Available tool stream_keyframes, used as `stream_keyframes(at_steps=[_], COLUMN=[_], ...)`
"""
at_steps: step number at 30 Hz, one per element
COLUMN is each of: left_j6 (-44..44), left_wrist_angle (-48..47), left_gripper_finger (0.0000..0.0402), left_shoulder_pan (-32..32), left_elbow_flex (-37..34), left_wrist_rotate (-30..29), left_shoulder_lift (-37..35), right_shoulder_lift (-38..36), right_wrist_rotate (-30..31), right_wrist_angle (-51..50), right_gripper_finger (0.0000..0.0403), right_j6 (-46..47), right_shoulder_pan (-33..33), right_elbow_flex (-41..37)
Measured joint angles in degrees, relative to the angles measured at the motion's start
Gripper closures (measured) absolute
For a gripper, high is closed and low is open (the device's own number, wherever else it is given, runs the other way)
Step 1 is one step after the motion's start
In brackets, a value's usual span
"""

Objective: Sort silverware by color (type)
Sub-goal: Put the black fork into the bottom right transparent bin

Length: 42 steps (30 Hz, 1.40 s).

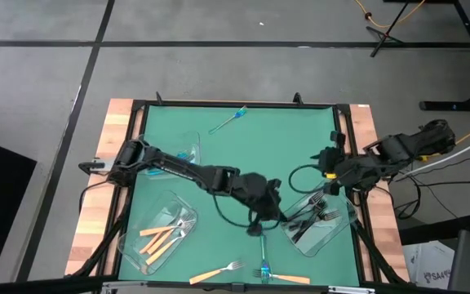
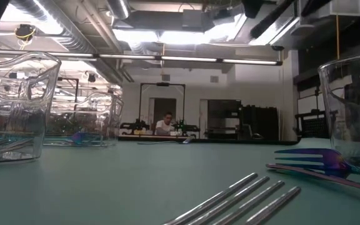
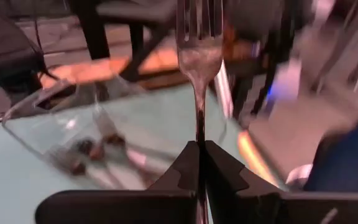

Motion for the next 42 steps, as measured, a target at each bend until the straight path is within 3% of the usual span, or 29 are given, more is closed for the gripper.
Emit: stream_keyframes(at_steps=[4, 13, 20, 30, 42], left_j6=[-9.93, -24.44, -31.47, -40.11, -40.79], left_wrist_angle=[9.19, 23.84, 24.36, 26.6, 27.56], left_gripper_finger=[0.0395, 0.0395, 0.0395, 0.0395, 0.0395], left_shoulder_pan=[1.96, 2.98, 3.01, 3.04, 3.06], left_elbow_flex=[0.0, 0.1, 0.0, 0.0, 0.02], left_wrist_rotate=[3.92, 2.6, -5.15, -9.43, -13.29], left_shoulder_lift=[0.54, 4.63, 8.18, 13.13, 14.69], right_shoulder_lift=[0.0, -0.02, 0.16, 0.2, 0.2], right_wrist_rotate=[4.02, 11.0, 12.31, 11.91, 11.76], right_wrist_angle=[-1.81, -2.11, -2.11, -2.09, -1.97], right_gripper_finger=[0.0308, 0.0308, 0.0308, 0.0308, 0.0308], right_j6=[-2.82, -8.42, -8.83, -8.33, -8.14], right_shoulder_pan=[0.0, 0.0, 0.0, 0.0, 0.0], right_elbow_flex=[5.24, 12.65, 12.97, 12.91, 10.66])
